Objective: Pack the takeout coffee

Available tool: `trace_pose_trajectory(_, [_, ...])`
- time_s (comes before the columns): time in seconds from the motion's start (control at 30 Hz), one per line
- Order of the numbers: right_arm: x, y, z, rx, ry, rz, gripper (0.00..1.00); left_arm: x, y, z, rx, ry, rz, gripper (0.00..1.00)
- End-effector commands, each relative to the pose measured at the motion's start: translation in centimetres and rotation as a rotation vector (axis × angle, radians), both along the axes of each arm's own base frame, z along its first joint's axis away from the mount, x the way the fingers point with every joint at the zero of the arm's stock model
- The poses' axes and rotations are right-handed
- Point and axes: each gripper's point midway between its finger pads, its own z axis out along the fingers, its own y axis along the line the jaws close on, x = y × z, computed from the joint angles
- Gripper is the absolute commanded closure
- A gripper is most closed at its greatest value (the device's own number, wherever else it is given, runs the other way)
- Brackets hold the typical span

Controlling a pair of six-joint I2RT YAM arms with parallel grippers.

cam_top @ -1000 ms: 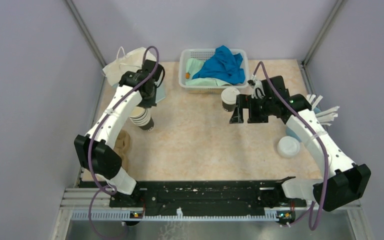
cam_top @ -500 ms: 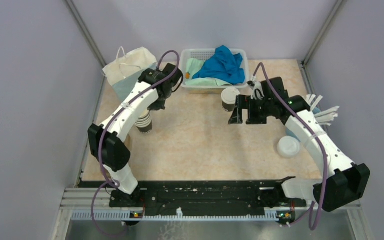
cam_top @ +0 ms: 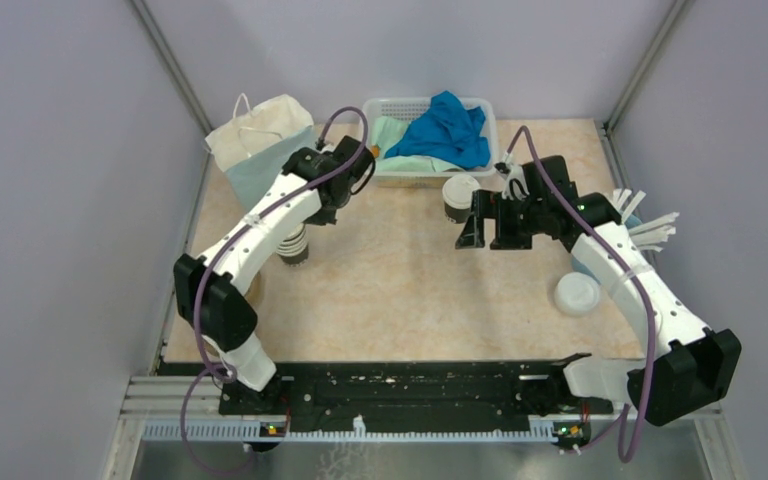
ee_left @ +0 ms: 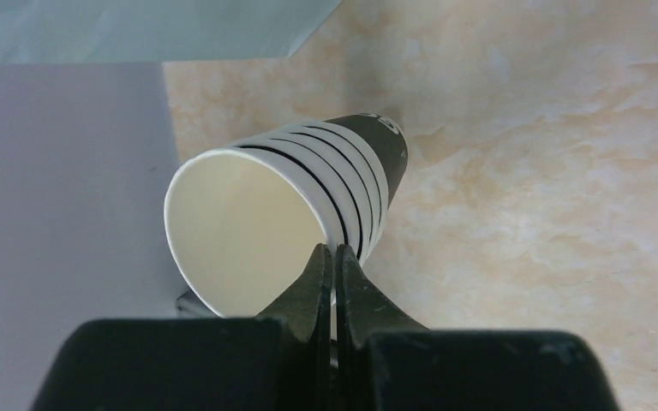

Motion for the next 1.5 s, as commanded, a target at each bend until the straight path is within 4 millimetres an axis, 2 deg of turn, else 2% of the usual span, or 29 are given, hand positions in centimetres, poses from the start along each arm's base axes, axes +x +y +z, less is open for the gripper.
trace_pose_trajectory(0.0, [0.1, 0.4, 1.2, 0.047, -0.036, 0.004, 0.05, 1.4, -1.8, -0.4, -0.256, -0.095, -0.063, 1.00])
trace_pose_trajectory(0.07, [0.0, 0.6, 1.3, 0.054, -0.029, 0.011, 0.05, 1.3, -2.6, -0.3, -0.330, -0.092, -0.066, 1.00])
trace_pose_trajectory(0.13, [0.0, 0.4, 1.6, 0.047, -0.041, 0.004, 0.05, 1.1, -2.0, 0.5, -0.309, -0.104, -0.038, 1.00])
trace_pose_trajectory(0.2, [0.0, 0.4, 1.4, 0.053, -0.042, 0.001, 0.05, 1.0, -1.1, 0.5, -0.253, -0.108, -0.026, 1.00])
trace_pose_trajectory(0.27, [-0.1, 1.3, 1.1, 0.103, -0.015, 0.015, 0.05, 0.9, -1.3, 0.1, -0.249, -0.083, -0.043, 1.00])
trace_pose_trajectory(0.33, [-0.1, 3.1, 0.9, 0.197, 0.016, 0.044, 0.05, 0.8, -2.1, 0.0, -0.284, -0.062, -0.067, 1.00])
trace_pose_trajectory(0.47, [1.1, 8.8, 1.2, 0.440, 0.064, 0.096, 0.02, 0.7, -3.2, 0.2, -0.347, -0.059, -0.094, 1.00])
trace_pose_trajectory(0.53, [1.9, 12.5, 1.2, 0.534, 0.094, 0.131, 0.01, 0.6, -3.3, 0.0, -0.353, -0.054, -0.094, 1.00])
trace_pose_trajectory(0.7, [3.4, 22.0, 0.8, 0.640, 0.153, 0.236, 0.01, 0.3, -3.1, -0.5, -0.321, -0.032, -0.086, 1.00])
trace_pose_trajectory(0.83, [5.1, 26.1, 0.3, 0.738, 0.172, 0.195, 0.05, 0.1, -2.9, -0.4, -0.308, -0.026, -0.066, 1.00])
trace_pose_trajectory(0.9, [5.1, 27.6, 0.2, 0.792, 0.176, 0.189, 0.08, 0.1, -2.9, -0.5, -0.308, -0.018, -0.054, 1.00])
trace_pose_trajectory(1.1, [5.2, 30.0, -2.3, 0.848, 0.235, 0.154, 0.14, 0.2, -3.1, -0.6, -0.312, -0.018, -0.050, 1.00])
trace_pose_trajectory(1.23, [5.2, 30.9, -2.4, 0.856, 0.242, 0.168, 0.17, 0.2, -3.2, -0.6, -0.311, -0.014, -0.050, 1.00])
trace_pose_trajectory(1.47, [4.9, 32.0, -2.8, 0.839, 0.256, 0.185, 0.12, 0.4, -3.4, -0.8, -0.313, -0.008, -0.051, 1.00])
